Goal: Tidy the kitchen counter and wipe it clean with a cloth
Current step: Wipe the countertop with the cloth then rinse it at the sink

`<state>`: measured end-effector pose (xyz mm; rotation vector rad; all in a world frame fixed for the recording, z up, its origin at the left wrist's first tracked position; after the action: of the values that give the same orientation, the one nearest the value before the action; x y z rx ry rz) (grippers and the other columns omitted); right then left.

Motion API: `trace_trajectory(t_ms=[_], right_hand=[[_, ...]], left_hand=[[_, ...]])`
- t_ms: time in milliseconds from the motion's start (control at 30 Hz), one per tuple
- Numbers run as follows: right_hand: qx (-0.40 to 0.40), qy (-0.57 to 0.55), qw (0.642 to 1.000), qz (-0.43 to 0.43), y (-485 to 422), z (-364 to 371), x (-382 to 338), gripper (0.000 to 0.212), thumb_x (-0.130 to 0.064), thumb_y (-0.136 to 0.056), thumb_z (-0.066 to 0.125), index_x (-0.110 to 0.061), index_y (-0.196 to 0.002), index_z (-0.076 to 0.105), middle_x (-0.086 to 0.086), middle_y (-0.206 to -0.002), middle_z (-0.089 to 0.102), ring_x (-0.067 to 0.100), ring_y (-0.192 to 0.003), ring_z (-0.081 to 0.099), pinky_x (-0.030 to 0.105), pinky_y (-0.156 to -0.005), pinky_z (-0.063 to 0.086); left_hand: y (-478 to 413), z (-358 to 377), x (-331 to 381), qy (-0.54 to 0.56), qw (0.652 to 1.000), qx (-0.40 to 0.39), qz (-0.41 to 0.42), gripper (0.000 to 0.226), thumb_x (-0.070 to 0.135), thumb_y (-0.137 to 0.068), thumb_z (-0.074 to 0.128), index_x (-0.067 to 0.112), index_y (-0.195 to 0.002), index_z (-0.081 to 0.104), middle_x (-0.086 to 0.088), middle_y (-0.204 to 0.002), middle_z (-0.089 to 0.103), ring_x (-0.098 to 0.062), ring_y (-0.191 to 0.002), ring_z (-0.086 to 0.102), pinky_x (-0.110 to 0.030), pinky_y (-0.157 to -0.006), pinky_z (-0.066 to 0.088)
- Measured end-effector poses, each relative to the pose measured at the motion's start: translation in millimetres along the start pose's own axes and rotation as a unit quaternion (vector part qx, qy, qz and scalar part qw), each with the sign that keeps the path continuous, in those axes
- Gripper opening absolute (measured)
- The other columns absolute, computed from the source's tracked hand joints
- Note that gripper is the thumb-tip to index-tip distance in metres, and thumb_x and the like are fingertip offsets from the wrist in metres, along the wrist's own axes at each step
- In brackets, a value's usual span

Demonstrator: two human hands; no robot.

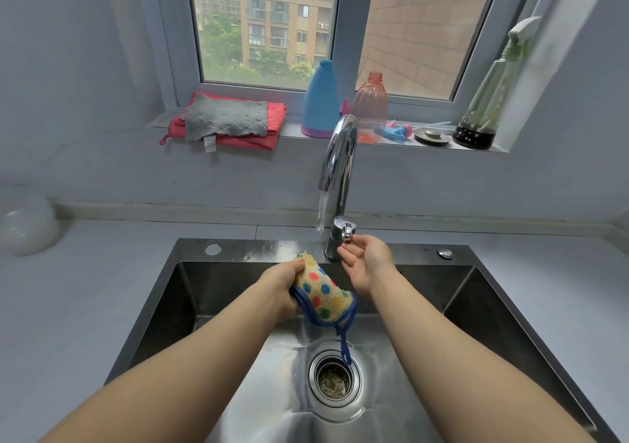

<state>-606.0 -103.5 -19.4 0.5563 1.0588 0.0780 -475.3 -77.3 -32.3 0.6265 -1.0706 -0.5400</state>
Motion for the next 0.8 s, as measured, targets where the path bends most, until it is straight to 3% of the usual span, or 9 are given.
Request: trace_trajectory(t_ms=[100, 167, 233, 300, 367, 500, 600, 700, 800], right_hand=[[0.036, 0.115, 0.993, 0.009, -2, -10, 16, 0.043, -0.019, -0.101, 0.036, -0.008, -0.142, 0.038, 0.012, -0.142, 0.047, 0.028, -0.131, 0.044, 0.04, -0.11, 0.033], [0.035, 0.149, 0.985, 0.083, 0, -17, 40, 0.044, -0.027, -0.1, 0.04, -0.008, -0.14, 0.039, 0.015, -0.132, 0.052, 0.032, -0.114, 0.054, 0.041, -0.088, 0.05], [-0.018, 0.162, 0.975, 0.153, 8, -17, 61, 0.044, -0.039, -0.1, 0.038, -0.009, -0.131, 0.047, 0.015, -0.108, 0.062, 0.029, -0.086, 0.062, 0.033, -0.063, 0.049], [-0.065, 0.16, 0.966, 0.191, 13, -16, 75, 0.047, -0.047, -0.097, 0.039, -0.008, -0.109, 0.061, 0.012, -0.084, 0.068, 0.024, -0.067, 0.065, 0.027, -0.054, 0.048], [-0.069, 0.132, 0.972, 0.182, 9, -16, 79, 0.045, -0.046, -0.093, 0.051, -0.005, -0.105, 0.065, 0.013, -0.085, 0.071, 0.024, -0.065, 0.068, 0.026, -0.054, 0.054], [-0.006, 0.102, 0.99, 0.093, 1, -18, 72, 0.04, -0.033, -0.087, 0.064, -0.002, -0.113, 0.064, 0.021, -0.107, 0.069, 0.036, -0.093, 0.067, 0.048, -0.086, 0.055], [0.008, 0.073, 0.996, 0.04, 0, -21, 64, 0.022, -0.024, -0.09, 0.062, -0.007, -0.103, 0.062, 0.018, -0.101, 0.068, 0.035, -0.089, 0.066, 0.049, -0.079, 0.055], [-0.016, 0.055, 0.998, 0.025, 0, -21, 63, 0.006, -0.014, -0.092, 0.058, -0.009, -0.09, 0.058, 0.015, -0.088, 0.066, 0.027, -0.076, 0.063, 0.042, -0.075, 0.053], [-0.064, 0.09, 0.993, 0.041, 8, -14, 66, 0.007, -0.011, -0.093, 0.055, -0.009, -0.087, 0.058, 0.011, -0.076, 0.067, 0.023, -0.066, 0.063, 0.034, -0.064, 0.053]], left_hand=[[-1, -3, -1, 0.009, 1.0, -0.007, -0.003, 0.032, 0.017, -0.099, 0.047, -0.005, -0.121, 0.051, -0.022, -0.125, 0.058, -0.035, -0.118, 0.056, -0.044, -0.083, 0.045], [-1, -5, -3, 0.007, 1.0, -0.012, -0.004, 0.029, 0.017, -0.099, 0.047, -0.003, -0.118, 0.052, -0.021, -0.123, 0.059, -0.035, -0.117, 0.056, -0.043, -0.083, 0.045], [-4, -8, -6, -0.003, 1.0, -0.02, -0.004, 0.032, 0.018, -0.098, 0.048, -0.005, -0.121, 0.052, -0.022, -0.118, 0.061, -0.035, -0.111, 0.059, -0.043, -0.082, 0.045], [-7, -11, -7, -0.018, 1.0, -0.02, 0.008, 0.033, 0.019, -0.097, 0.049, -0.004, -0.121, 0.053, -0.02, -0.102, 0.064, -0.033, -0.093, 0.063, -0.041, -0.077, 0.048], [-10, -14, -8, -0.029, 0.999, -0.013, 0.028, 0.028, 0.02, -0.096, 0.049, -0.002, -0.112, 0.056, -0.018, -0.091, 0.063, -0.029, -0.08, 0.062, -0.039, -0.067, 0.049], [-12, -14, -8, -0.054, 0.998, -0.003, 0.045, 0.018, 0.015, -0.097, 0.044, 0.002, -0.089, 0.053, -0.015, -0.084, 0.06, -0.027, -0.074, 0.059, -0.037, -0.062, 0.048], [-15, -14, -13, -0.077, 0.996, 0.017, 0.04, 0.019, 0.014, -0.097, 0.044, 0.006, -0.083, 0.053, -0.013, -0.08, 0.058, -0.024, -0.07, 0.058, -0.036, -0.067, 0.051], [-17, -5, -21, -0.062, 0.998, -0.013, -0.014, 0.033, 0.032, -0.098, 0.045, 0.006, -0.079, 0.047, -0.016, -0.084, 0.053, -0.027, -0.073, 0.056, -0.042, -0.086, 0.048], [-26, 4, -22, -0.054, 0.997, -0.044, -0.039, 0.049, 0.049, -0.094, 0.046, 0.003, -0.104, 0.057, -0.016, -0.096, 0.059, -0.03, -0.09, 0.061, -0.043, -0.084, 0.047]])
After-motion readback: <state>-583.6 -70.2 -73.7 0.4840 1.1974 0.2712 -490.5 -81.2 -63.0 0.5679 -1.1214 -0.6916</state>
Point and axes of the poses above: each hand's wrist, its own y-axis away from the middle knuckle, its own z-axis out of the palm, x = y × z, the point moved 4 cm from there along -y, towards the middle knuckle
